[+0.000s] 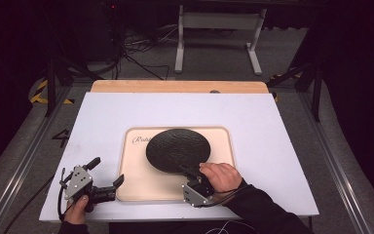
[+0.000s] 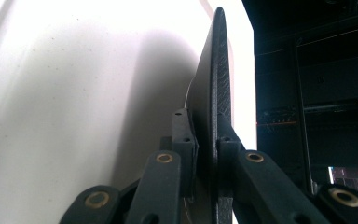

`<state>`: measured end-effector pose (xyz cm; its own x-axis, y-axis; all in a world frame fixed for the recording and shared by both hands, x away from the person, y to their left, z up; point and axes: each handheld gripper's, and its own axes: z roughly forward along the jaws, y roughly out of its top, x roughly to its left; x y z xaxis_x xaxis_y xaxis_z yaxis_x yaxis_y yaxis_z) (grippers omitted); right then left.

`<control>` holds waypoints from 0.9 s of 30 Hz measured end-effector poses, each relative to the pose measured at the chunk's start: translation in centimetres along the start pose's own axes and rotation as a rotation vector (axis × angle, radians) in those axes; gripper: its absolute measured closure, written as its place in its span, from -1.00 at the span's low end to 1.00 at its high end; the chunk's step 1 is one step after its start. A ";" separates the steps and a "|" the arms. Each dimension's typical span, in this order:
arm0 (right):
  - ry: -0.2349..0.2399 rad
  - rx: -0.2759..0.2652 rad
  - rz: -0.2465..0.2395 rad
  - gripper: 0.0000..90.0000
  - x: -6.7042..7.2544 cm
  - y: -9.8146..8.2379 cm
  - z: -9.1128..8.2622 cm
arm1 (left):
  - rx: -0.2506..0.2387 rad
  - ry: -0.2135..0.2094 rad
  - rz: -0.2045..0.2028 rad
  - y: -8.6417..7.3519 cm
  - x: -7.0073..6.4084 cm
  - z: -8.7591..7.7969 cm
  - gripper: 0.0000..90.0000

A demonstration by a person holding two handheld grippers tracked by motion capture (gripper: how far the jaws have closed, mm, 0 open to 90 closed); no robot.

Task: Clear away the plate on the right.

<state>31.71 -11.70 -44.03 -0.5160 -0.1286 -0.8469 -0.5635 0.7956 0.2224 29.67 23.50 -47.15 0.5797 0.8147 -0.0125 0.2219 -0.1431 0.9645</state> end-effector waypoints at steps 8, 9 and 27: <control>0.014 -0.004 0.009 0.88 0.0 0.0 0.1 | -0.001 0.000 -0.003 0.0 0.0 0.0 -0.99; 0.017 -0.002 0.009 0.88 0.1 0.0 0.1 | -0.001 0.000 -0.003 0.0 0.0 0.0 -0.99; 0.087 0.014 -0.016 0.85 0.9 0.3 0.2 | 0.001 0.000 0.000 0.0 -0.1 0.0 -0.99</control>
<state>31.22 -11.46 -44.81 -0.5614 -0.1924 -0.8049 -0.5636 0.8011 0.2016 29.63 23.45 -47.15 0.5795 0.8149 -0.0119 0.2221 -0.1438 0.9644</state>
